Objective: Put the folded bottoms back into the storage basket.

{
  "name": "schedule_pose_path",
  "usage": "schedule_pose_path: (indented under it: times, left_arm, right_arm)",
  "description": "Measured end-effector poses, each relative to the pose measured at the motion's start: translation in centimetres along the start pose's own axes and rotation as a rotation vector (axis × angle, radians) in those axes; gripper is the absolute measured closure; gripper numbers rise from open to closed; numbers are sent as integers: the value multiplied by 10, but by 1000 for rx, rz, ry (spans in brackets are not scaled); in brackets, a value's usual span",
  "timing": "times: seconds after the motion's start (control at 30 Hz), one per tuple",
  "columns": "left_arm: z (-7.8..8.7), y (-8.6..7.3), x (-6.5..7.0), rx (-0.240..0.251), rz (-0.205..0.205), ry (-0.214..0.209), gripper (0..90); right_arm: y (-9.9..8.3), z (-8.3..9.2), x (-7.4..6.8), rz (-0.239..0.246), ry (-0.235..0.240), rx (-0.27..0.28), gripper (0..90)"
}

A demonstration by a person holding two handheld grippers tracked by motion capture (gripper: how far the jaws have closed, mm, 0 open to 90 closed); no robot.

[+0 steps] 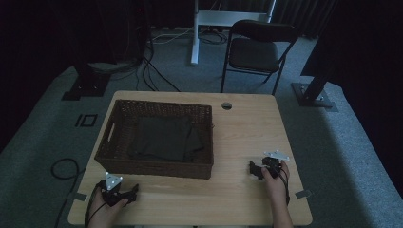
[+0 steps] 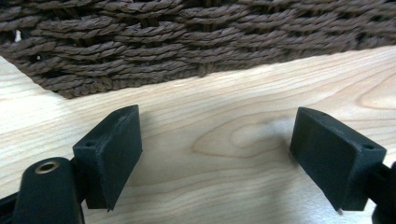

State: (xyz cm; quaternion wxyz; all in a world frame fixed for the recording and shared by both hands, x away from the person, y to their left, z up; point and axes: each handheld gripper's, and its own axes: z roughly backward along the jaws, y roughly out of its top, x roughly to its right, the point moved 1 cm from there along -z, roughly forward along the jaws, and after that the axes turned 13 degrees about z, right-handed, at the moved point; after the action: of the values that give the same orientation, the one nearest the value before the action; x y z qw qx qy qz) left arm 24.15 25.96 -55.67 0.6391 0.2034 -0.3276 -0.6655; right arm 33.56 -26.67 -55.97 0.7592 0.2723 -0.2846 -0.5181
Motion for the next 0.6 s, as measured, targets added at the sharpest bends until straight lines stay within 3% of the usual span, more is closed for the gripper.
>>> schedule_pose_path:
  times: [0.4, 0.6]
  left_arm:
    - [-1, 0, 1, 6, 21, 19, 158]
    - [-1, 0, 1, 4, 26, 22, 147]
  right_arm:
    - [-1, 0, -1, -6, -8, -2, 131]
    - [-1, 0, 0, 13, 13, 4, 130]
